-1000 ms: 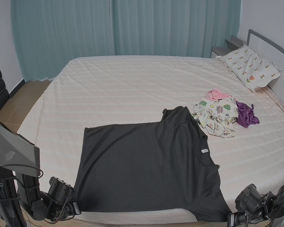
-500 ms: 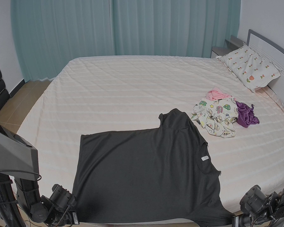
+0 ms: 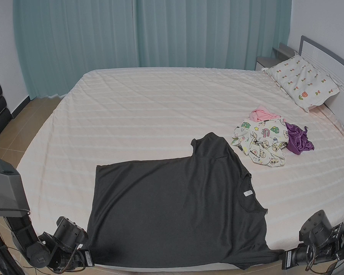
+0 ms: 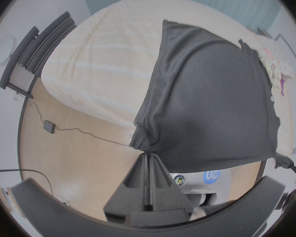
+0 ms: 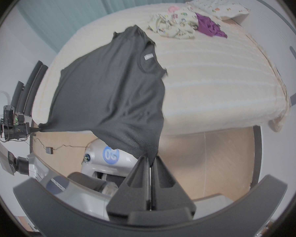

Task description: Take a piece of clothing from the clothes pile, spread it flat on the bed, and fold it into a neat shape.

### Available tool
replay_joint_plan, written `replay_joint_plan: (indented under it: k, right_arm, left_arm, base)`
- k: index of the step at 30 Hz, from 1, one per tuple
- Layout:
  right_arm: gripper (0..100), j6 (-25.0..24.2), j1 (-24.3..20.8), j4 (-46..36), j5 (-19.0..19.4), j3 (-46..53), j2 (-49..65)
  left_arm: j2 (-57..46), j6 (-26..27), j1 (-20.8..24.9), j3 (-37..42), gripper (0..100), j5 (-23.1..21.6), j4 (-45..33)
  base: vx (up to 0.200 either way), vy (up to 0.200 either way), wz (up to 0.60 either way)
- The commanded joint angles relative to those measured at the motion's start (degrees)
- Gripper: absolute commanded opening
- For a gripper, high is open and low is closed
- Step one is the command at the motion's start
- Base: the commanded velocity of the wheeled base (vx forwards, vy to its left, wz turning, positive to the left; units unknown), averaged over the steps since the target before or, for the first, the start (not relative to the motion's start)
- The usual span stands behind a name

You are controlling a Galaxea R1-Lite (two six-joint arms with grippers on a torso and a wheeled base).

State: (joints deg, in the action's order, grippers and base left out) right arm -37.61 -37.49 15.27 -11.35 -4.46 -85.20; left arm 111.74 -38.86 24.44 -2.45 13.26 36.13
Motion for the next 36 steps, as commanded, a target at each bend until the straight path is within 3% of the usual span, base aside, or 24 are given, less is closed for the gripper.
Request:
replay_joint_plan:
  k: [1, 3, 6, 7, 10, 12, 13, 18, 22, 32, 36]
  right_arm:
    - [0, 5.8, 7.3, -0.2, 2.4, -5.7, 3.7]
    - [0, 7.8, 10.1, -0.2, 4.8, -7.9, 3.5]
    - [0, 10.1, 12.5, -0.3, 7.6, -10.2, 2.7]
    - [0, 10.1, 12.5, -0.3, 7.6, -10.2, 2.7]
    - [0, 11.8, 13.5, 0.0, 8.0, -11.9, -0.2]
    - [0, 11.9, 13.5, -0.1, 8.1, -12.1, -0.3]
    - [0, 12.4, 13.5, -0.1, 8.1, -13.4, -0.6]
    - [0, 12.9, 13.5, -0.2, 8.2, -15.4, -1.5]
    - [0, 15.2, 13.5, -0.2, 8.2, -15.5, -2.8]
    - [0, 14.6, 13.7, 0.5, 8.1, -19.0, -3.8]
    - [0, 14.9, 15.8, 0.5, 8.1, -23.8, -6.6]
  left_arm:
    - [-7.5, 0.2, -4.5, -6.0, 0, -0.1, -2.6]
    - [-8.4, 0.2, -5.6, -8.9, 0, -0.4, -6.4]
    - [-11.0, 0.1, -6.4, -13.6, 0, -4.7, -14.9]
    - [-11.0, 0.1, -6.4, -13.6, 0, -4.7, -14.9]
    - [-11.9, 0.2, -7.1, -20.3, 0, -7.7, -27.2]
    - [-11.9, 0.2, -7.2, -20.8, 0, -7.7, -28.0]
    - [-11.8, 0.7, -8.4, -23.7, 0, -8.2, -33.2]
    - [-11.5, 4.4, -9.3, -25.4, 0, -8.5, -41.1]
    - [-10.2, 5.2, -9.3, -25.6, 0, -10.4, -42.8]
    - [-7.6, 4.6, -11.6, -30.0, 0, -11.6, -42.5]
    - [-8.7, 4.6, -15.7, -34.2, 0, -11.6, -42.7]
  base:
    - [0.0, 0.0, 0.0]
    - [0.0, 0.0, 0.0]
    - [0.0, 0.0, 0.0]
    - [0.0, 0.0, 0.0]
    - [0.0, 0.0, 0.0]
    - [0.0, 0.0, 0.0]
    - [0.0, 0.0, 0.0]
    - [0.0, 0.0, 0.0]
    - [0.0, 0.0, 0.0]
    - [0.0, 0.0, 0.0]
    - [0.0, 0.0, 0.0]
